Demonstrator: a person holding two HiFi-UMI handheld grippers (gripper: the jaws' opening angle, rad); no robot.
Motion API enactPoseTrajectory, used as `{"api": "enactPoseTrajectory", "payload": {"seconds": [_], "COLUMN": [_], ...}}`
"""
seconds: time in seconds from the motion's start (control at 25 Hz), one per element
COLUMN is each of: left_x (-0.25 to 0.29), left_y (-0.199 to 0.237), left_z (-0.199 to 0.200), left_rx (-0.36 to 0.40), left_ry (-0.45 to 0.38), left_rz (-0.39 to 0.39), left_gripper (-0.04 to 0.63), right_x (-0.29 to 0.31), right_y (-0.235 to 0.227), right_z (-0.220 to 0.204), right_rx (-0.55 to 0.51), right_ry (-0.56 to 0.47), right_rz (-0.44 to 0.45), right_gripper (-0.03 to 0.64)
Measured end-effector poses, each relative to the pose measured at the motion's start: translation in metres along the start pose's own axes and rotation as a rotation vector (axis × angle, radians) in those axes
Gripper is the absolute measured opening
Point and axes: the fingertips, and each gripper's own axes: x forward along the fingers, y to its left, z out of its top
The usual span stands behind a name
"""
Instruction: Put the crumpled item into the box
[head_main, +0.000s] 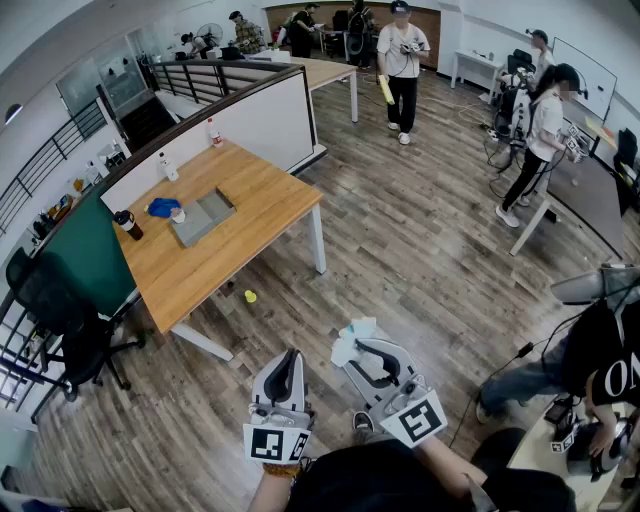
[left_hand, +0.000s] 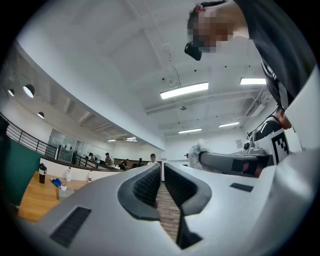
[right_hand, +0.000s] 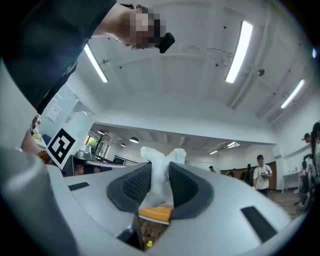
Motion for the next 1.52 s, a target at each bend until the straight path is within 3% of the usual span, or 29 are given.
{"api": "enactPoseTrajectory", "payload": {"seconds": [0.32, 0.56, 0.8, 1.2, 1.52], "left_x": [0.044, 0.048, 0.065, 0.097, 0.096], "left_y": [-0.010, 0.008, 0.054, 0.151, 0.195], "left_z": [-0.021, -0.032, -0.042, -0.019, -0.026], "left_rx": [-0.006, -0.007, -0.022, -0.033, -0.068], "left_ry": [0.014, 0.036, 0.039, -0.007, 0.000], "left_rz": [0.003, 0.051, 0.052, -0.016, -0.056], "left_gripper": [0.041, 0.041, 0.041, 0.041, 0.041], "right_x": [-0.005, 0.015, 0.062, 0.165, 0.209], "right_y": [-0.047, -0.051, -0.050, -0.034, -0.012], "right_z": [-0.013, -0.035, -0.050, -0.054, -0.069], "right_rx": [0.017, 0.046, 0.031, -0.001, -0.001], "right_ry": [0.004, 0.041, 0.060, 0.066, 0.090], "right_rz": [-0.009, 0.034, 0.055, 0.021, 0.002], "right_gripper": [0.106, 0.106, 0.107, 0.107, 0.107]}}
